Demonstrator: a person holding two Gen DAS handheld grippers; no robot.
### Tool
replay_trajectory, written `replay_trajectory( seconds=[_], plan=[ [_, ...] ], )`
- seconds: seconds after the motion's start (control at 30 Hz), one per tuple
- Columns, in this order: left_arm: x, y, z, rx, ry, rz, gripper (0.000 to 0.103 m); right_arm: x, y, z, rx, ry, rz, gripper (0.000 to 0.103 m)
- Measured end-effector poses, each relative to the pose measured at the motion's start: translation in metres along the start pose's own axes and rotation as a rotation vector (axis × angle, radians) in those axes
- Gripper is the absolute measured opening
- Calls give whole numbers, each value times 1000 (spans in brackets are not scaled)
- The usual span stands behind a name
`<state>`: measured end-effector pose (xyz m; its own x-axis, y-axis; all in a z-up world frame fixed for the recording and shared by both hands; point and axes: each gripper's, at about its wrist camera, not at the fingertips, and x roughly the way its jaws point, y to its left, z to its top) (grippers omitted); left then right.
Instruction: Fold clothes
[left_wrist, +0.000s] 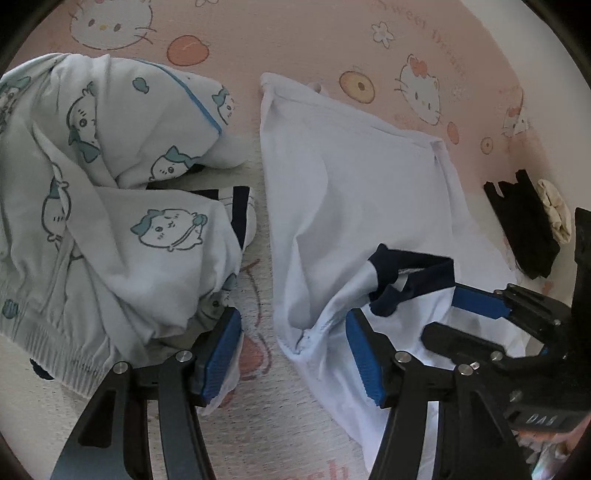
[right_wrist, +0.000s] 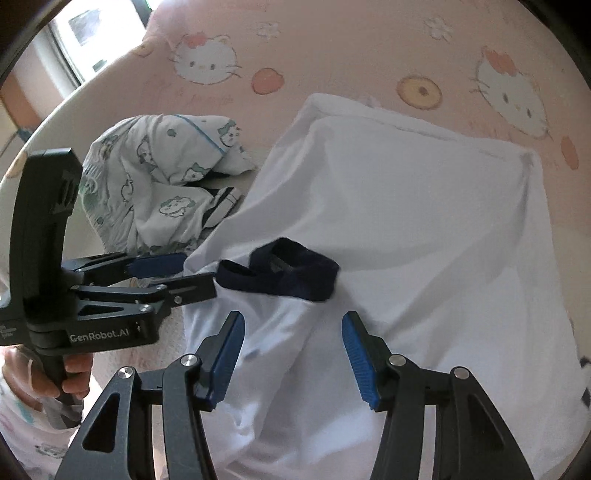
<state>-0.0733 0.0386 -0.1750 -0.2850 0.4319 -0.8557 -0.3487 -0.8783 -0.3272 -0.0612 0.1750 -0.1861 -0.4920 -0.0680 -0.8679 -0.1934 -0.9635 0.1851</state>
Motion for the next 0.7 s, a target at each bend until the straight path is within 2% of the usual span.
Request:
replay_trajectory(
  seconds=[0.13,0.2,0.27,0.3,0.33,0.4,0.47,0.7],
  plan=[
    [1,-7,9,22,1,-8,56,5,3,3,-30,1,-17,53],
    [10,-15,14,52,19,5,56,9,5,4,-64,-2,-51,36],
    [21,-24,18,92,41,31,56,14,9,3,-123,8,-98,26],
    [22,-23,19,95,40,36,51,16,10,1,-149,10,-122,15],
    [22,-22,19,92,35,37,47,15,10,-2,-168,8,-147,10],
    [21,-18,20,86,25,41,30,14,9,-9,-206,3,-196,7],
    [21,-15,21,80,16,44,26,15,4,-12,-184,12,-216,6],
    [18,-3,24,59,-19,55,26,16,-24,-19,-7,50,-141,2]
  ],
)
